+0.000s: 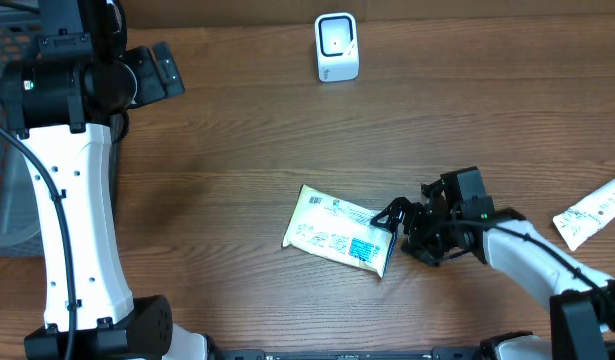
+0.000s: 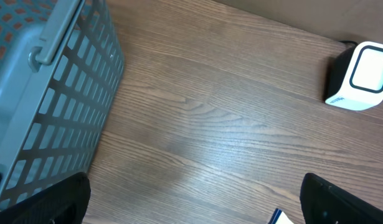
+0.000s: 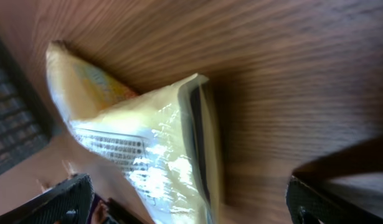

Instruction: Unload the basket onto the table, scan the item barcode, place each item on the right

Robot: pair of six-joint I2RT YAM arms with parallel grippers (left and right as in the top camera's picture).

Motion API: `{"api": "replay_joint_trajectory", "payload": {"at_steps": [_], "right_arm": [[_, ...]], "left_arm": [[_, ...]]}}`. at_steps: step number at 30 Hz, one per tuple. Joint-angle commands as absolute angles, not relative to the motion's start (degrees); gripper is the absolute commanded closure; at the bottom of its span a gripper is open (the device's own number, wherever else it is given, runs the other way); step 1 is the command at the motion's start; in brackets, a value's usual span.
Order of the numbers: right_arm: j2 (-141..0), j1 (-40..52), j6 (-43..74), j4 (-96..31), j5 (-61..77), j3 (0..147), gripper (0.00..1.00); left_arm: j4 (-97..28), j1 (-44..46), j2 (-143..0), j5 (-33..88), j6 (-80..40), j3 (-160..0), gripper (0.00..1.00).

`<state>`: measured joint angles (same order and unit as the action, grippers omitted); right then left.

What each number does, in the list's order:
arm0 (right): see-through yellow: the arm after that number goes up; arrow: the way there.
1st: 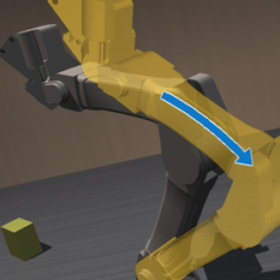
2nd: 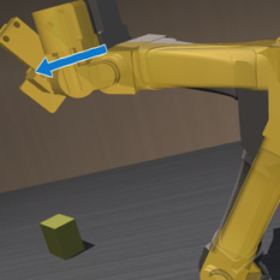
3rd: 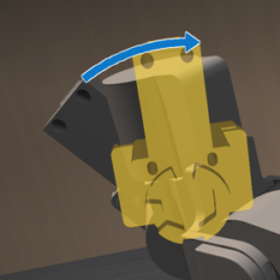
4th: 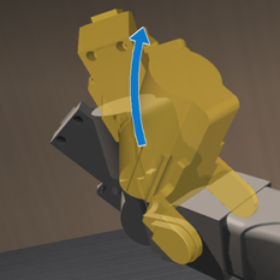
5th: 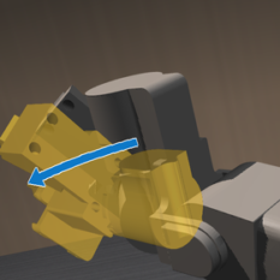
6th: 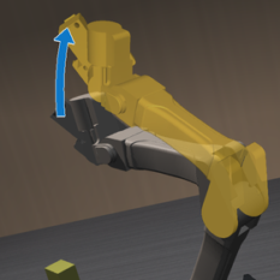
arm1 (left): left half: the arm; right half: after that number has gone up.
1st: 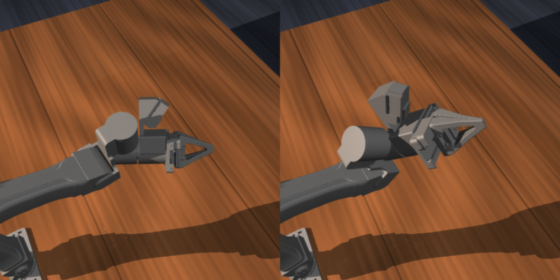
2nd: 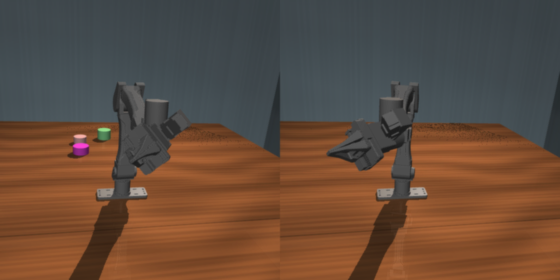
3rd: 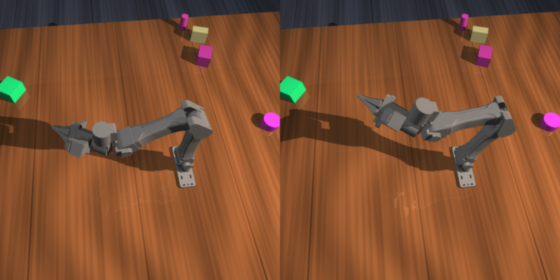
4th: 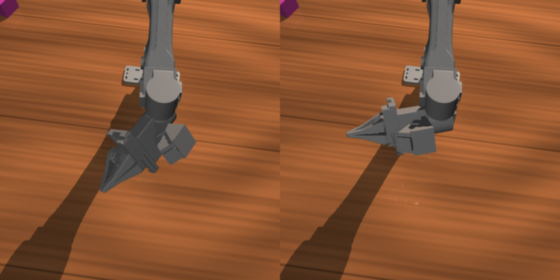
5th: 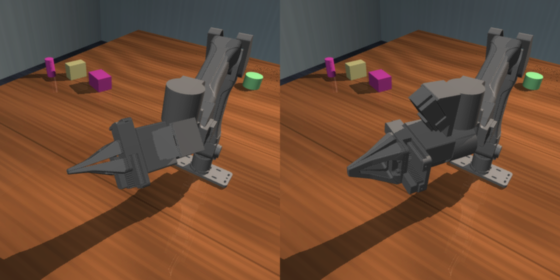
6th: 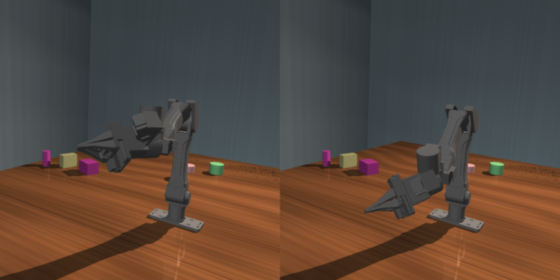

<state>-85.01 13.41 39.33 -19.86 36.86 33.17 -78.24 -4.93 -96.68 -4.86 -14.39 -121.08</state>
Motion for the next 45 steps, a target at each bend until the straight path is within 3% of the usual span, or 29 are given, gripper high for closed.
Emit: {"api": "replay_joint_trajectory", "payload": {"at_steps": [1, 18, 20, 22, 23, 24, 27, 31, 36, 45], "right_arm": [[-85.52, 13.54, 40.75, -10.70, 41.43, 26.74, 0.00], [-90.54, 19.18, 47.77, 4.78, 42.11, 24.01, 0.00], [-92.25, 20.58, 49.58, 7.16, 42.11, 24.01, 0.04], [-93.82, 20.93, 50.74, 8.80, 42.15, 24.01, 0.20], [-94.70, 20.80, 51.24, 8.99, 42.13, 24.01, 0.55], [-94.87, 20.73, 51.22, 8.97, 42.13, 24.01, 0.69], [-94.89, 20.69, 51.00, 8.99, 42.22, 24.01, 0.96], [-94.89, 20.49, 47.97, 10.52, 43.92, 24.01, 0.96], [-94.37, 20.49, 37.15, 21.89, 53.93, 24.08, 0.96], [-88.31, 15.81, 37.23, 44.88, 73.63, 24.08, 0.96]], "left_arm": [[-78.32, -5.13, -96.44, -4.40, -12.84, -120.88, 0.00], [-79.55, -5.13, -96.44, -4.43, -12.82, -120.88, 0.00], [-79.61, -5.13, -96.44, -4.43, -12.82, -120.88, 0.00], [-79.75, -5.13, -96.44, -4.43, -12.82, -120.88, 0.00], [-79.88, -5.13, -96.44, -4.47, -12.82, -120.88, 0.00], [-79.94, -5.13, -96.44, -4.47, -12.82, -120.88, 0.00], [-80.01, -5.13, -96.44, -4.49, -12.82, -120.88, 0.00], [-80.03, -5.13, -96.44, -4.49, -12.82, -120.88, 0.00], [-80.84, -5.13, -96.44, -6.72, -12.82, -120.88, 0.00], [-80.77, -5.13, -96.44, -7.03, -12.84, -120.88, 0.00]]}}
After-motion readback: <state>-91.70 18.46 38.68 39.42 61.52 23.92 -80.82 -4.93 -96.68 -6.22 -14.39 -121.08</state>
